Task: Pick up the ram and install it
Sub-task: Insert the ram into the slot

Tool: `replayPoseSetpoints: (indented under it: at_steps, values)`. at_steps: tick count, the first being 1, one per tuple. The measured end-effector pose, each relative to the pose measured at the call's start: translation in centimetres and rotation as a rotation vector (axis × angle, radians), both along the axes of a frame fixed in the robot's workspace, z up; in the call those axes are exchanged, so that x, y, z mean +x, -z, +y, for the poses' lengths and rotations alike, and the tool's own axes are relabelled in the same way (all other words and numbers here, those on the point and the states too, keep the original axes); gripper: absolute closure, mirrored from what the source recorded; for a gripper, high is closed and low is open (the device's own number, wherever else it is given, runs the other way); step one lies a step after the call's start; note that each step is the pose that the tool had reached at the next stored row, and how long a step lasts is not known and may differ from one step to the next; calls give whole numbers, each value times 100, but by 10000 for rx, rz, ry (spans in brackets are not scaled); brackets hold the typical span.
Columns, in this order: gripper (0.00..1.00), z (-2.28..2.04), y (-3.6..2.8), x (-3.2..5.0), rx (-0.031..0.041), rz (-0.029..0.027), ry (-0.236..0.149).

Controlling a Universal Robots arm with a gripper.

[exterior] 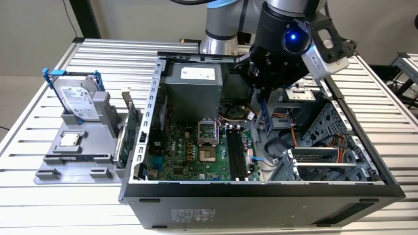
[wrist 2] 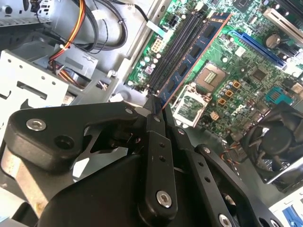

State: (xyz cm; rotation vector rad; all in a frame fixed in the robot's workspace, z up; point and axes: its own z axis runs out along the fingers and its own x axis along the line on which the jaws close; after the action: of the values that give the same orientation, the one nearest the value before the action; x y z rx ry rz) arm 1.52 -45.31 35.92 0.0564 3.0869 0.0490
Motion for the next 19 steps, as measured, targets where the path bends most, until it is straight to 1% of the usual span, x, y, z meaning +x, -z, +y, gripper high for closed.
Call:
replayPoseSetpoints:
  at_steps: [19]
  values:
    - [100, 0, 111, 31, 0, 0, 0]
